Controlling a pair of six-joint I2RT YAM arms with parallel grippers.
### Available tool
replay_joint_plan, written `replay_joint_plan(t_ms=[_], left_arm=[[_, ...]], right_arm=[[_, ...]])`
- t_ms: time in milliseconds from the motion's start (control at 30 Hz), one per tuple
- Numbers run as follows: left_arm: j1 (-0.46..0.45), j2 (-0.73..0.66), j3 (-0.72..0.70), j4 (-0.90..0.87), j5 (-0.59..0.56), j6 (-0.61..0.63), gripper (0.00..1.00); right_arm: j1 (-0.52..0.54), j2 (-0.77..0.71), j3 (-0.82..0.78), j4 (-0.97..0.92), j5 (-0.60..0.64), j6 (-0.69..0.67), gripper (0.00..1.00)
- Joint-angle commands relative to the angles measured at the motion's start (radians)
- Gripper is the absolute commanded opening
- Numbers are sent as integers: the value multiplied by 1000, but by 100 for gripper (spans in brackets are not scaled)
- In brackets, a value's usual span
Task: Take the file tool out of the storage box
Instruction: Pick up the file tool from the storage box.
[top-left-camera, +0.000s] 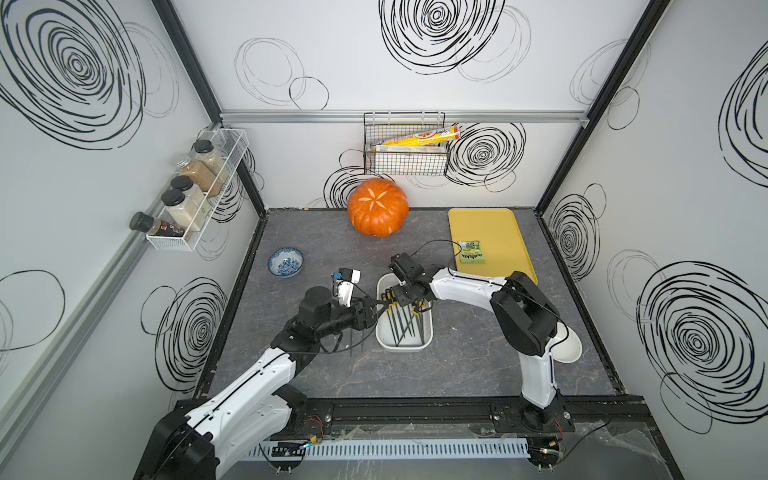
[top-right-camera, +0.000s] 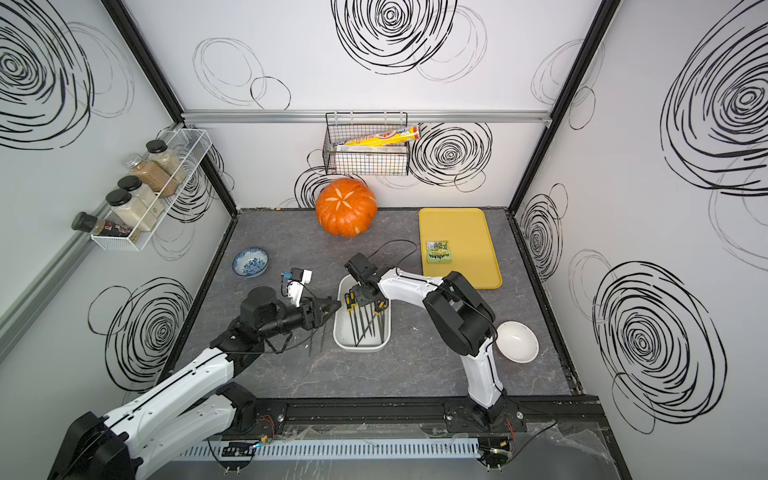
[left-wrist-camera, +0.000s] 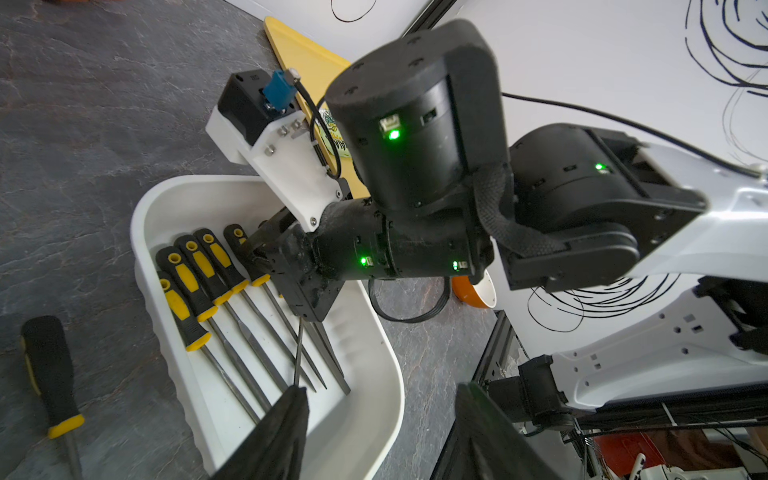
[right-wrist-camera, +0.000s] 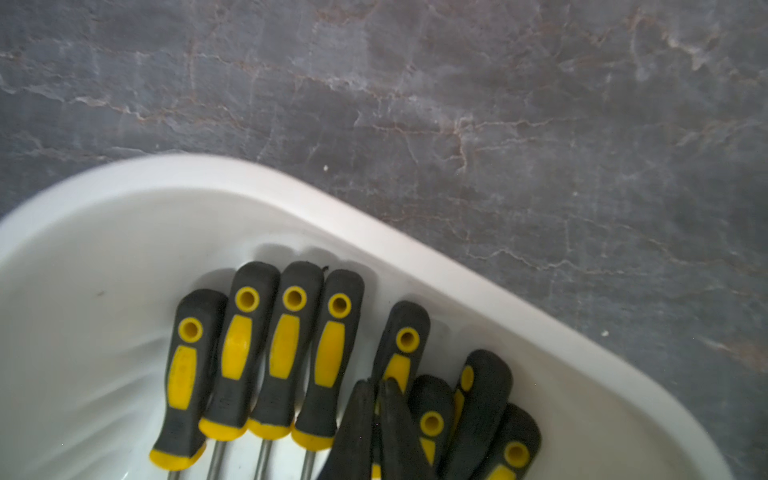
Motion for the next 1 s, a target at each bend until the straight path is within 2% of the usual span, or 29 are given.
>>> replay_joint_plan(t_ms=[0, 100, 267, 700, 833, 967], left_arm=[[-8, 2, 32, 18, -5, 21, 64], [-12, 5, 34, 18, -5, 22, 64], [-18, 10, 35, 17, -6, 23, 64], [-24, 18, 40, 12, -7, 25, 66], [-24, 18, 40, 11, -8, 26, 66], [-26, 18, 40, 10, -7, 26, 67]], right_arm=[[1, 22, 21, -49, 56, -2, 13], [1, 14, 12, -40, 68, -3, 18], [1, 51, 36, -50, 32, 0, 21], [1, 133, 93, -126, 38, 8, 32], [3, 162, 117, -180, 54, 18, 32], [6, 186, 148, -236, 122, 13, 24]])
